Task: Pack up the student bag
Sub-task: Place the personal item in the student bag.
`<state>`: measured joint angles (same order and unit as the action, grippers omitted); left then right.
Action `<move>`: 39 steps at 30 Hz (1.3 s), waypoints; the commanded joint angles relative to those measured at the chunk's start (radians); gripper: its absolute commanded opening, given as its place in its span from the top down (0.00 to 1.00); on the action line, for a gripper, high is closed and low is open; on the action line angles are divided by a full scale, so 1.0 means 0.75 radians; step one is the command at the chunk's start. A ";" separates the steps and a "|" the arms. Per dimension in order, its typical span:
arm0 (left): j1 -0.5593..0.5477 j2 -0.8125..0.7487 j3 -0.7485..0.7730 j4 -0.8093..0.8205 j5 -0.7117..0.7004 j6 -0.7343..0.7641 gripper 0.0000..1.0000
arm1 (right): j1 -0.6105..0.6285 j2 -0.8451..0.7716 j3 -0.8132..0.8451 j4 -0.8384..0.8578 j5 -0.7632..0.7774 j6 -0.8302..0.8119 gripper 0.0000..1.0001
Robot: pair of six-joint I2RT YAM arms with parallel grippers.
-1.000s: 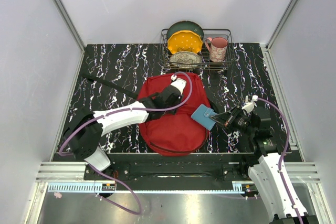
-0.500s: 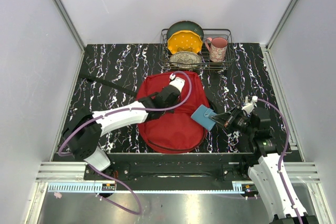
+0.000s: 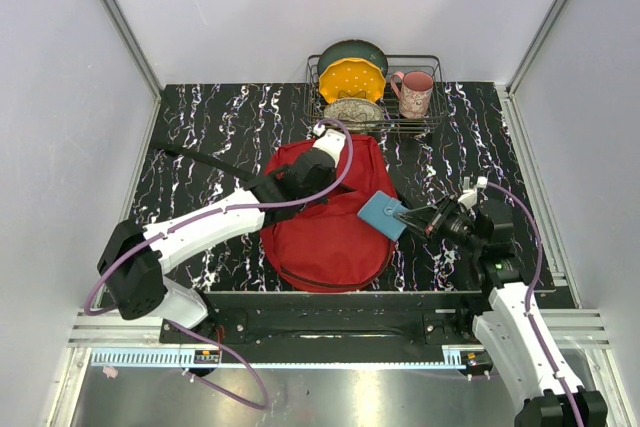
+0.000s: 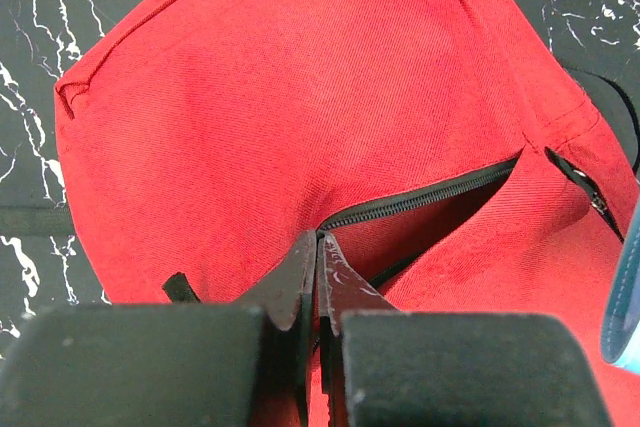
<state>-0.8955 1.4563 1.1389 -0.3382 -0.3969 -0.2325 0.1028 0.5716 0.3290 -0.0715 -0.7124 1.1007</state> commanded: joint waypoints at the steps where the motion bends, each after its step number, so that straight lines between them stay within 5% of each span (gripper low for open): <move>1: 0.010 -0.054 0.077 0.021 -0.037 -0.005 1.00 | 0.008 0.037 -0.019 0.316 -0.046 0.150 1.00; 8: 0.010 -0.052 0.093 -0.001 -0.011 -0.048 1.00 | 0.065 0.180 0.025 0.414 -0.034 0.171 1.00; 17: 0.010 -0.046 0.112 -0.015 -0.011 -0.054 1.00 | 0.372 0.503 0.122 0.606 0.129 0.156 1.00; 25: 0.010 -0.056 0.114 -0.038 -0.001 -0.070 1.00 | 0.511 0.847 0.154 0.956 0.348 0.222 1.00; 31: 0.010 -0.089 0.107 -0.054 0.008 -0.085 1.00 | 0.528 1.284 0.175 1.500 0.447 0.404 1.00; 39: 0.012 -0.093 0.118 -0.091 0.053 -0.103 1.00 | 0.736 1.426 0.210 1.723 0.961 0.373 1.00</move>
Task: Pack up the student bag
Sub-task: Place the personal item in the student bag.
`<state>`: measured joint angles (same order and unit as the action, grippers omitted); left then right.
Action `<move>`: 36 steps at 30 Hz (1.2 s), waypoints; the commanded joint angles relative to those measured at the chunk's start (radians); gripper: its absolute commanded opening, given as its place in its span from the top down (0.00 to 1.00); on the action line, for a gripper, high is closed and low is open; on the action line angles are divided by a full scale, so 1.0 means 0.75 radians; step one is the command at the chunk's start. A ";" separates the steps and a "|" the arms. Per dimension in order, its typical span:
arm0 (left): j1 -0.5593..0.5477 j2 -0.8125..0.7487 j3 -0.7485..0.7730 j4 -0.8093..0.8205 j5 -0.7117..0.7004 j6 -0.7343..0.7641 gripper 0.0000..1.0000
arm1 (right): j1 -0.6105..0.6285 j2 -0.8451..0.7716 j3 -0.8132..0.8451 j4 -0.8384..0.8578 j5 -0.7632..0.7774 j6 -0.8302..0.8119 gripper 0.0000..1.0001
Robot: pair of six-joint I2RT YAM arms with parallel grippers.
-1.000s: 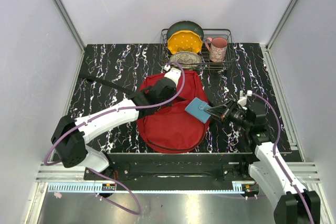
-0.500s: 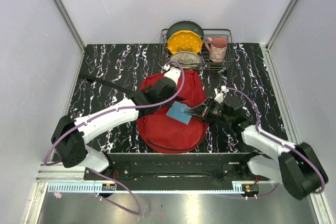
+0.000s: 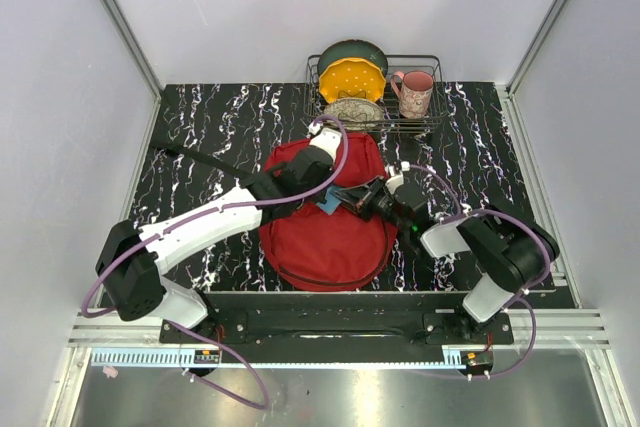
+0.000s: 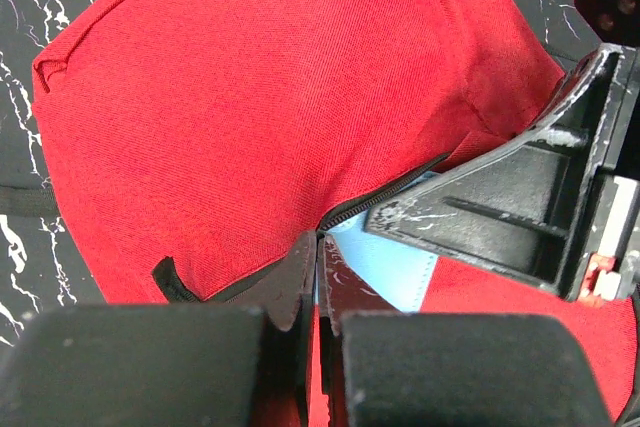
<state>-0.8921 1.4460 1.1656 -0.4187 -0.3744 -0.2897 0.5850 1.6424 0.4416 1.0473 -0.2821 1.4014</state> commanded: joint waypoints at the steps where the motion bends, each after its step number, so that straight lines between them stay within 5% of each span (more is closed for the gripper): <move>1: 0.007 -0.077 0.090 0.010 0.029 -0.029 1.00 | 0.142 -0.014 0.045 0.252 0.461 -0.048 1.00; 10: 0.005 -0.059 0.164 -0.066 0.078 -0.092 1.00 | 0.294 0.008 0.117 0.146 0.965 -0.206 1.00; 21: 0.015 -0.052 0.240 -0.162 0.143 -0.082 1.00 | 0.298 0.154 0.311 0.158 1.098 -0.465 0.98; 36: 0.069 -0.085 0.182 -0.137 0.215 -0.119 1.00 | 0.304 0.236 0.493 -0.243 0.834 -0.547 0.76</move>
<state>-0.8463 1.4456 1.2881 -0.5453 -0.2775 -0.3489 0.8124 1.8420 0.7765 0.9447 0.3702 1.0298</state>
